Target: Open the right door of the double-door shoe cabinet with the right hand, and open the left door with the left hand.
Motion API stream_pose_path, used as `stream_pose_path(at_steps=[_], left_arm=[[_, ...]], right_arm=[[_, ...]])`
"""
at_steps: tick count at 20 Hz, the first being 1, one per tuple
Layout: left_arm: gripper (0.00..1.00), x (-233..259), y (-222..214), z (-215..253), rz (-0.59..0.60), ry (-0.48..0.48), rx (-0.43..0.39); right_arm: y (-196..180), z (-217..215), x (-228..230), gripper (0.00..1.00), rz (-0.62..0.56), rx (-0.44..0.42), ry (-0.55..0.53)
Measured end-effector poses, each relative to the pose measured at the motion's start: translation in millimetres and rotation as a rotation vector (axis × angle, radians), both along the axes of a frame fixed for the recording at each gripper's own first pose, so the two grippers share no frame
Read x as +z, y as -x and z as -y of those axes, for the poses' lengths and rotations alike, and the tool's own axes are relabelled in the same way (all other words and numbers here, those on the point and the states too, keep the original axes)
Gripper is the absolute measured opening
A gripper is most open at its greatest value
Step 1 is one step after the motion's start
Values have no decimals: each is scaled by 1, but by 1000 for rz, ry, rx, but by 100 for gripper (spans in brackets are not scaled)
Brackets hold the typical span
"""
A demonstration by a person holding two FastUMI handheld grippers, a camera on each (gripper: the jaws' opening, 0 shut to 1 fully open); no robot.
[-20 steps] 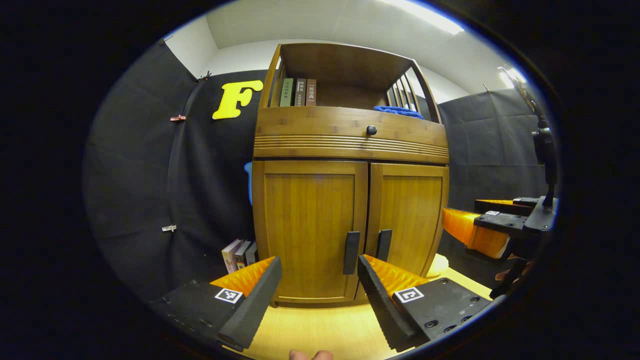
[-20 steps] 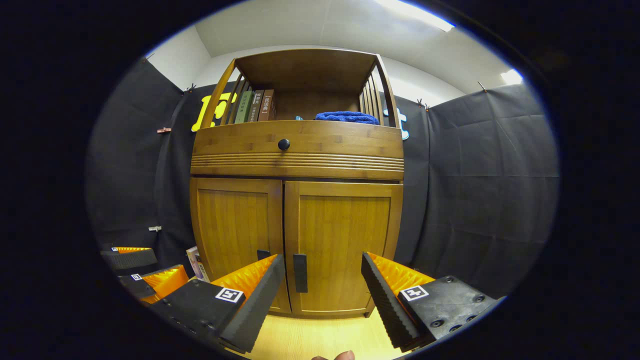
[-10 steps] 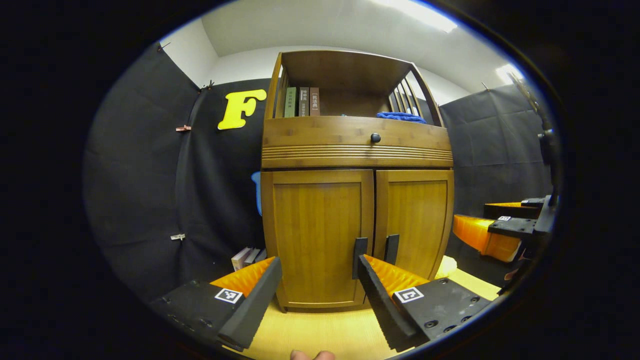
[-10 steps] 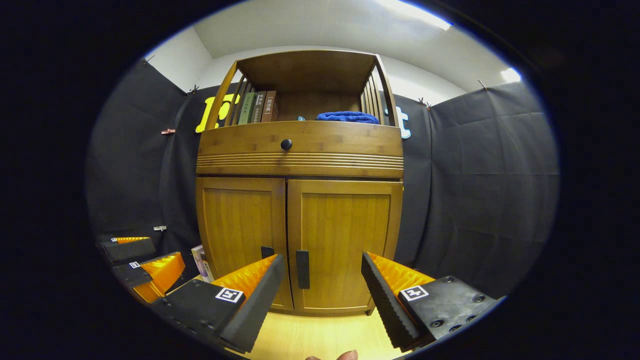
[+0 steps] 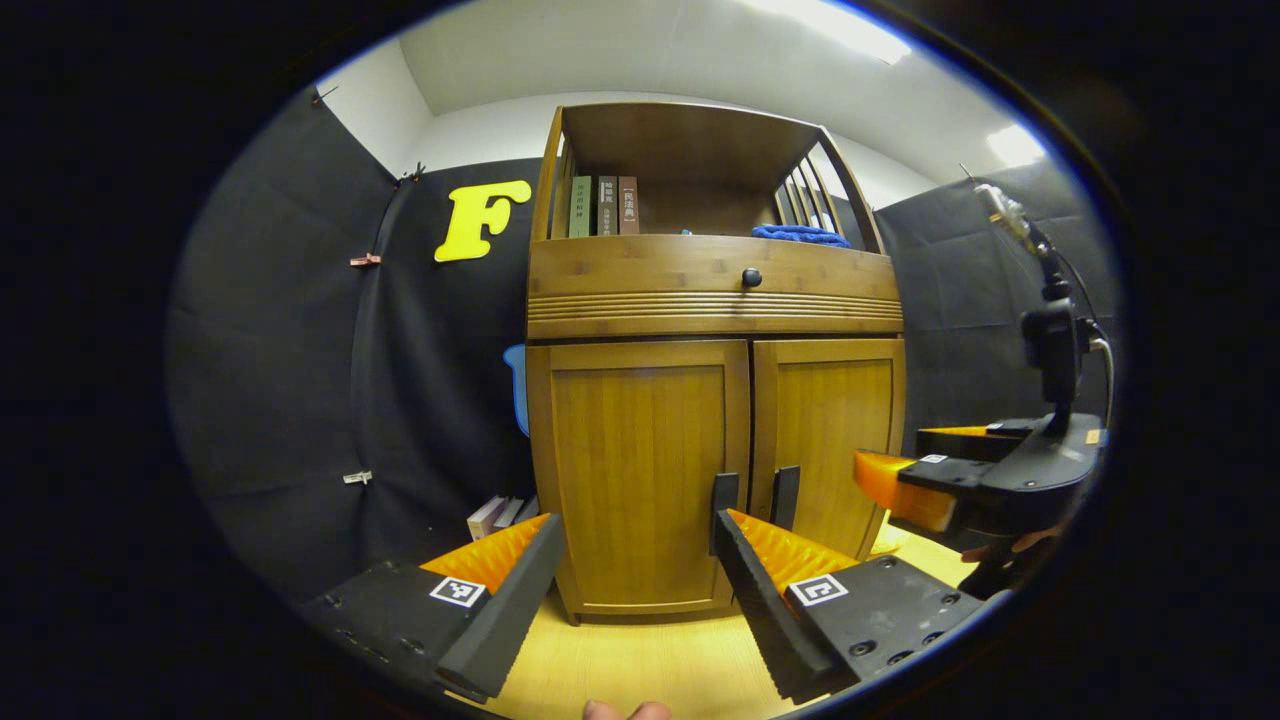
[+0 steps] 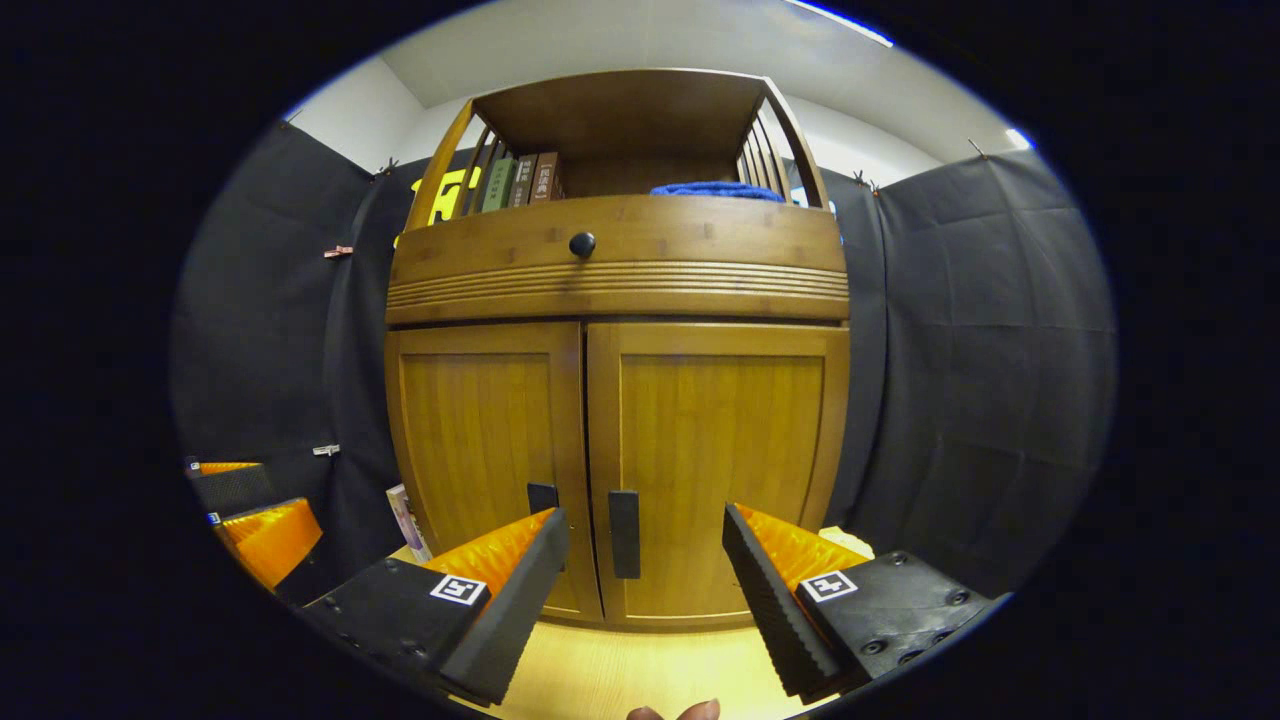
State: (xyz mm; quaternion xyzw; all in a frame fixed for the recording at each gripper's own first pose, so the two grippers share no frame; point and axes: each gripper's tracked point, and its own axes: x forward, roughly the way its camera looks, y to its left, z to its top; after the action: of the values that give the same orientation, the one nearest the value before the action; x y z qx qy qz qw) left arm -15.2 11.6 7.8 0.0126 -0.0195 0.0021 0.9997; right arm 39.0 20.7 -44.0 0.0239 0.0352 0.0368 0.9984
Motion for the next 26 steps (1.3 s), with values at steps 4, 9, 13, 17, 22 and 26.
stream_pose_path(at_steps=[4, 9, 13, 17, 22, 26], left_arm=[[94, -6, 2, 0, -16, 4, -12], [92, -13, 7, -11, -31, 6, 8], [94, -16, 9, -20, -41, 1, 21], [94, -16, 10, -28, -38, 4, 29], [95, -15, 11, -37, -37, -17, 46], [92, -13, 17, -42, -38, -14, 67]], right_arm=[[-46, -3, -34, 96, -35, -11, 5], [-93, -7, -70, 98, -60, -42, 88], [-116, -16, -91, 98, -101, -41, 65], [-132, -18, -107, 91, -128, -52, 34], [-160, -29, -121, 51, -132, -45, 47], [-161, -26, -123, 30, -138, -56, 16]])
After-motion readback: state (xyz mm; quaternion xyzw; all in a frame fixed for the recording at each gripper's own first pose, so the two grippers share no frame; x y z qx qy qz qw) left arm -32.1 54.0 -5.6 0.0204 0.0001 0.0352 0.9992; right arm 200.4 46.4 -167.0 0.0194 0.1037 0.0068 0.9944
